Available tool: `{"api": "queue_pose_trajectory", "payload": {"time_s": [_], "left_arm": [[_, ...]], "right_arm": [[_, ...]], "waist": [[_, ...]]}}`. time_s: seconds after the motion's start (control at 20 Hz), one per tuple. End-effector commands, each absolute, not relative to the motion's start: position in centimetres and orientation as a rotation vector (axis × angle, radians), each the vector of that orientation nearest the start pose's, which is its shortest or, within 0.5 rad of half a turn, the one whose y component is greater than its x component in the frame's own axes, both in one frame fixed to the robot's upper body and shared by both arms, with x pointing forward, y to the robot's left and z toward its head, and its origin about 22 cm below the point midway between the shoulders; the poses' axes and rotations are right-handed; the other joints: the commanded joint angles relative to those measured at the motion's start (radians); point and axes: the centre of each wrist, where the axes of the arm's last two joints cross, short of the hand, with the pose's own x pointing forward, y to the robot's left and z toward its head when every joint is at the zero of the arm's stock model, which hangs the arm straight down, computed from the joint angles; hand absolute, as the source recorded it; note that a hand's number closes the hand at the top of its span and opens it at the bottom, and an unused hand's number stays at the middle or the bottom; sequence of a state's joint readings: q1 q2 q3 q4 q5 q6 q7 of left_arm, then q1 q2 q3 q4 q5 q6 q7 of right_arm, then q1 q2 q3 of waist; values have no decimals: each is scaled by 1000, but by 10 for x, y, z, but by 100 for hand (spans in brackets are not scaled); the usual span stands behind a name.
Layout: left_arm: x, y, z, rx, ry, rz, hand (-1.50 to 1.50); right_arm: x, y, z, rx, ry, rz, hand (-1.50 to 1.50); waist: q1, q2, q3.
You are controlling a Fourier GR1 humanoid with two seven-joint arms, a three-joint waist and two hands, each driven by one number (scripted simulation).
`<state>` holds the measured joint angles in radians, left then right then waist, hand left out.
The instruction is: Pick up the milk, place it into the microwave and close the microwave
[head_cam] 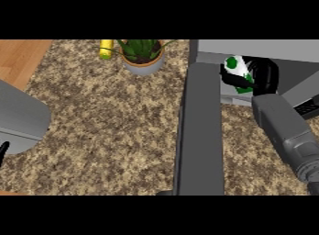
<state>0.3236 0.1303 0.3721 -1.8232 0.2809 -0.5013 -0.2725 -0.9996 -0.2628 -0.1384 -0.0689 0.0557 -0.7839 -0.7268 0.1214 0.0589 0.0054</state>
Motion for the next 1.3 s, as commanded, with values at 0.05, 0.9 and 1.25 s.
{"api": "queue_pose_trajectory", "payload": {"time_s": [0.05, 0.9, 1.25], "left_arm": [[150, 356, 19, -67, -1885, -4, -150], [162, 361, 14, -64, -1875, -24, -150], [158, 362, 11, -65, -1874, -44, -150]], "right_arm": [[417, -256, -2, -1055, -1742, 198, 150], [421, -223, -2, -1066, -1774, 292, -150], [420, -227, -2, -1027, -1762, 331, -150]], "waist": [[9, 11, 0], [30, 7, 0], [18, -1, 0]]}}
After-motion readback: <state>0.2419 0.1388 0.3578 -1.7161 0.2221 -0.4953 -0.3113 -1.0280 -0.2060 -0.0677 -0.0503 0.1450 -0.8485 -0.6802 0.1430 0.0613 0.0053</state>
